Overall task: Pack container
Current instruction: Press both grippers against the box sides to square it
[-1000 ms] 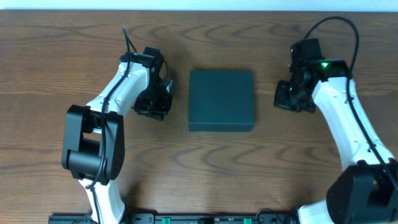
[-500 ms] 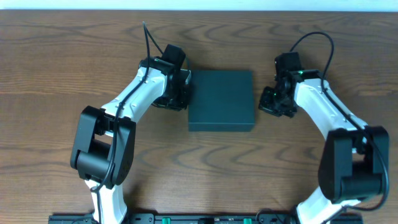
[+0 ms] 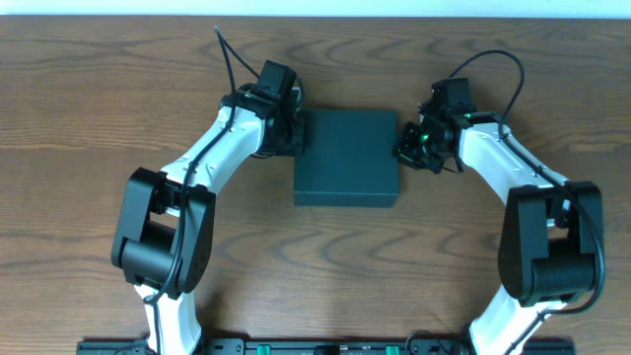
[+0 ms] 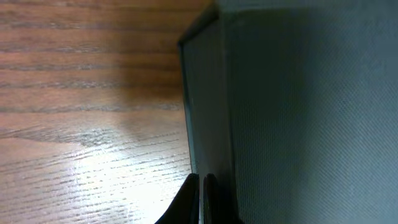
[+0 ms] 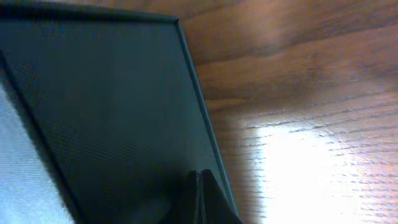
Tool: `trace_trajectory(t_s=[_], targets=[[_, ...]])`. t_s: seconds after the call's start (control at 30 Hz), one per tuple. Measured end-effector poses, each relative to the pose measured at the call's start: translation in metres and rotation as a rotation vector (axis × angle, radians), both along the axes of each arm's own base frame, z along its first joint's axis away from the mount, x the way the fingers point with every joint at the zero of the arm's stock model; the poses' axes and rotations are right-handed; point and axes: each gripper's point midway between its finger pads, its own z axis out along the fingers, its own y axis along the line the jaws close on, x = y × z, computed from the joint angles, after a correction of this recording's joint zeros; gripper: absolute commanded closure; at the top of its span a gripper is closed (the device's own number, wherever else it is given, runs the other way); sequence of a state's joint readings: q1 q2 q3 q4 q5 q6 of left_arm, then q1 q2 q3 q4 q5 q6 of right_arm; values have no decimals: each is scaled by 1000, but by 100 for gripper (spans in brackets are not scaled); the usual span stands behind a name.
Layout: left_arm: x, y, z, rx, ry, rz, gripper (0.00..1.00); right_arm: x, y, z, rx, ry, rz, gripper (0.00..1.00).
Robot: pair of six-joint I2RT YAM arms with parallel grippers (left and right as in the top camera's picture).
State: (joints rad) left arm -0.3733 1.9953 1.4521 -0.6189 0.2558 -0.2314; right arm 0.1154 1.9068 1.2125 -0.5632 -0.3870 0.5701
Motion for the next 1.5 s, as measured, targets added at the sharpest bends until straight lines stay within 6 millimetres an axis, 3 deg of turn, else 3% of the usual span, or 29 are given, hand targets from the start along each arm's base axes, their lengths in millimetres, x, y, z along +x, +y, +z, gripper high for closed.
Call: trace_trajectory(t_s=[0.2, 0.5, 0.97, 1.5], targets=[[8, 1, 2, -11, -20, 42, 94, 13, 2, 5, 29, -36, -47, 98], [41, 1, 14, -62, -127, 170, 94, 36, 2, 15, 57, -111, -116, 99], [47, -1, 12, -82, -135, 209, 94, 53, -2, 22, 55, -179, -160, 99], [53, 0, 14, -81, -159, 215, 94, 50, -1, 21, 65, -156, -173, 99]])
